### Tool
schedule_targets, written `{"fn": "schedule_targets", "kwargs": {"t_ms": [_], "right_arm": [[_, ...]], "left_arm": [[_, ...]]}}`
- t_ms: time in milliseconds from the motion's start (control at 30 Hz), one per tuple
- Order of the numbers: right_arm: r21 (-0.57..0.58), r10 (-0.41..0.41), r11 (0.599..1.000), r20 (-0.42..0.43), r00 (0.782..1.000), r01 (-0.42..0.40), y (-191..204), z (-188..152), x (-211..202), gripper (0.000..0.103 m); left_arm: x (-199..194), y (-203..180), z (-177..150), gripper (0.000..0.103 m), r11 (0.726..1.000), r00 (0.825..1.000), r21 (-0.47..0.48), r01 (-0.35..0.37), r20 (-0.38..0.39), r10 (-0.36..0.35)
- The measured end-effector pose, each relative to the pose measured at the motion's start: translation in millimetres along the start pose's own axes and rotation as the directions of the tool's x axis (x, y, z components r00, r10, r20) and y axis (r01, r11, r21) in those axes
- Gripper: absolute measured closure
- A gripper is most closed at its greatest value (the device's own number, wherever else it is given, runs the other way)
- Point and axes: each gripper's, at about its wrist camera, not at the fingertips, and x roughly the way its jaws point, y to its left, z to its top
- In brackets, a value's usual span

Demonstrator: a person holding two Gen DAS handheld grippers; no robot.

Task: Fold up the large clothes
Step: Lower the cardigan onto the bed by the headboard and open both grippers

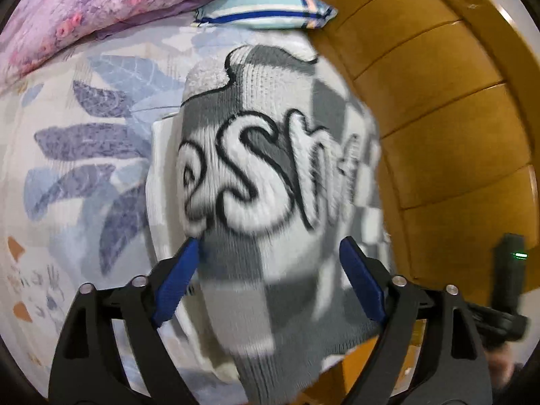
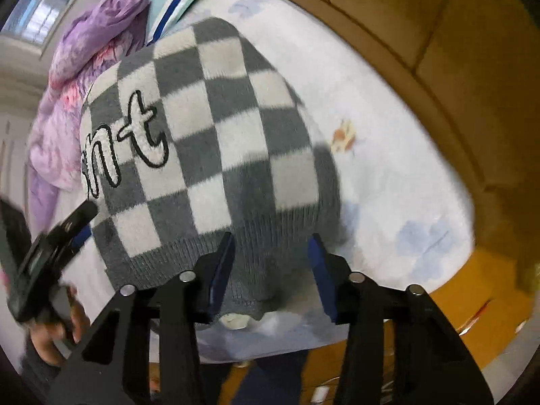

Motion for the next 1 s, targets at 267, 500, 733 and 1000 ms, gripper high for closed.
{"fn": "schedule_targets", "kwargs": {"t_ms": [267,500,733,1000], "right_arm": [[-0.061,0.069,0.996,0.082,0.994,-0.064,-6,14,-5,0.08],[-0.148,0.081,0.987,0.09,0.993,-0.067,44,61,49,0.098],[-0.051,0.109,0.993,-0.002,0.994,-0.109,31,99,110,0.102],[-0.089,0.079,0.993,-0.006,0.997,-0.079,35,104,111,0.103]], "left_arm": [[2,17,-18,0.05,0.995,0.995,-0.016,-0.098,0.013,0.098],[-1,19,-44,0.052,0.993,0.993,-0.011,-0.12,0.021,0.12],[13,15,-27,0.051,0.993,0.992,0.008,-0.12,0.025,0.12],[19,16,-16,0.044,0.994,0.994,-0.003,-0.107,0.011,0.107]]}}
